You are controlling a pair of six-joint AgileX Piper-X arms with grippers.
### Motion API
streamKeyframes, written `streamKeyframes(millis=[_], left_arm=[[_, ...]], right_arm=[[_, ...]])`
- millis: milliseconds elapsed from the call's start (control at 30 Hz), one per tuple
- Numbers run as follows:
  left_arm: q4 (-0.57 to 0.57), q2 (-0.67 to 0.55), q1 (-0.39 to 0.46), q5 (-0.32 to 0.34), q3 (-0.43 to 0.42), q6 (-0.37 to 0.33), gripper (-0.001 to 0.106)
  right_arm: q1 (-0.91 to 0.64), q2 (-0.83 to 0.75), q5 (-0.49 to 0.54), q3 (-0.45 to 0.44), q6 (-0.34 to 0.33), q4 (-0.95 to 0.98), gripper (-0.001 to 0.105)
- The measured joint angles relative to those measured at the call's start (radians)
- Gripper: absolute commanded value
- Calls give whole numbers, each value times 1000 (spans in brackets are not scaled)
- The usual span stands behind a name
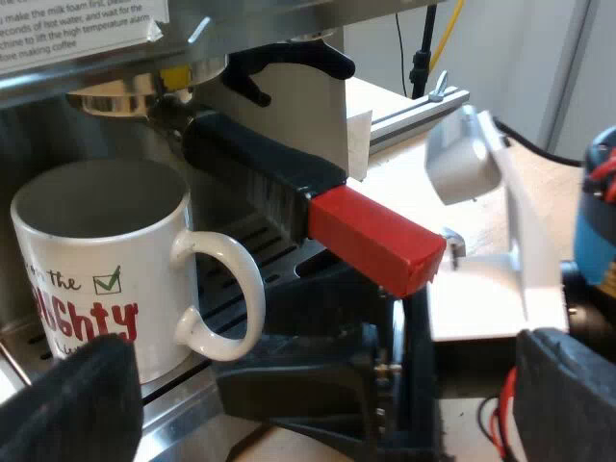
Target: Remove mug from coffee machine
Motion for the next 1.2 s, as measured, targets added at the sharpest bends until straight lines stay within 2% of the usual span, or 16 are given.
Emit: streamKeyframes(millis=[133,167,367,733,967,1200], left_arm=[[0,0,0,0,0,0,80],[0,0,0,0,0,0,80],[0,0,0,0,0,0,80],[0,0,0,0,0,0,80],[0,0,0,43,0,0,80],[0,0,0,44,0,0,80]], right_arm=[[0,0,32,-38,33,97,63],[0,0,39,-76,41,183,63],[0,2,54,-158,86,330,63],[0,2,78,-163,88,336,63],[-12,2,83,-163,185,317,63],[-17,2,80,-163,191,317,60]])
